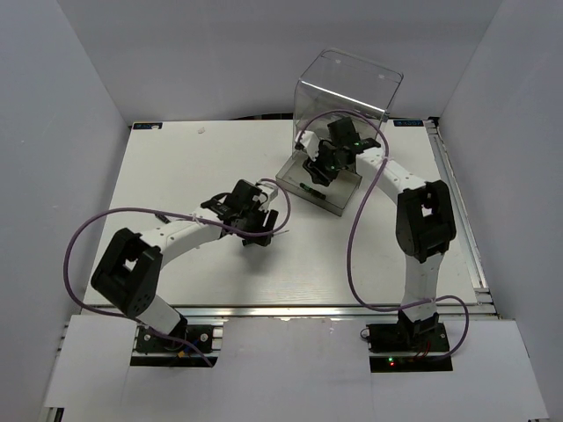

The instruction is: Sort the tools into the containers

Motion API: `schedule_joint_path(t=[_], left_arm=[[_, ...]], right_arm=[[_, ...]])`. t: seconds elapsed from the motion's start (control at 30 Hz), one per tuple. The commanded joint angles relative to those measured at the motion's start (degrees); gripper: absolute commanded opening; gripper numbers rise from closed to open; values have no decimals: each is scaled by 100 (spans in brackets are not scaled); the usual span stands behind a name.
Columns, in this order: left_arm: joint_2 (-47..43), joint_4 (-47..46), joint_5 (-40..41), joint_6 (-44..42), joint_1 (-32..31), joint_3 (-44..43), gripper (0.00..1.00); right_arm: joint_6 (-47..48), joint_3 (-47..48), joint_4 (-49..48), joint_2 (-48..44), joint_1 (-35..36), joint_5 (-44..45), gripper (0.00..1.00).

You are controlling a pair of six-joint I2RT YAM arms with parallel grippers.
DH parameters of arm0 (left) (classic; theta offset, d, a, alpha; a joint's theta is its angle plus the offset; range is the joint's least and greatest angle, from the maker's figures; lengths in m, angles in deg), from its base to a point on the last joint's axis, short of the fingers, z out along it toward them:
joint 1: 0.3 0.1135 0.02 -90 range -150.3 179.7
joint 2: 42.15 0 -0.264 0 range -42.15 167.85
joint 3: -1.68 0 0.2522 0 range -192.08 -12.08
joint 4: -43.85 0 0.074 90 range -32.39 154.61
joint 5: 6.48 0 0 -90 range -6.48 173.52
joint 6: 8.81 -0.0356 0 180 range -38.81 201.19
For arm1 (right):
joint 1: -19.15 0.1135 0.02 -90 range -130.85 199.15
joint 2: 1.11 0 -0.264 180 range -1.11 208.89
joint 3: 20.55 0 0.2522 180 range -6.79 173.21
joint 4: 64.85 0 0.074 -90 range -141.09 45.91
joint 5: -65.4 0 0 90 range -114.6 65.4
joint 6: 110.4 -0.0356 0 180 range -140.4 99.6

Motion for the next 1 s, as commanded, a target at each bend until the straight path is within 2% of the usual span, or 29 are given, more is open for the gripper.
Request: schedule_joint_path(t=[0.0,0.1,0.27,0.37,0.47,0.53,0.6,0.63,0.73,0.83,0.97], left_arm=[[161,6,190,-527,-116,-339,76],[442,23,251,-852,-204,-471,75],[960,102,366,-1353,-257,-779,74],[1321,155,366,-1537,-257,-884,70],[1558,216,357,-1582,-257,-963,61],[1629,225,366,-1539,-257,-946,51],[1647,243,357,-1469,-257,-911,39],[1621,243,366,-1433,-257,-893,28],[1542,243,366,-1180,-257,-885,10],[1471,130,17,-715,-249,-972,0],[1348,-354,-758,50,-248,-1305,0]], right_arm=[[293,235,606,-368,-150,-947,50],[724,61,995,-693,-265,-1652,50],[918,-722,995,-1369,-353,-2074,51],[883,-1011,978,-1642,-432,-2233,51],[760,-1214,951,-1853,-555,-2364,51],[716,-1302,951,-1950,-651,-2417,50],[690,-1399,960,-2065,-748,-2470,50],[690,-1434,960,-2109,-775,-2488,50],[664,-1513,969,-2249,-880,-2567,50],[471,-1601,881,-2363,-985,-2488,50],[409,-1680,811,-2574,-1179,-2488,49]])
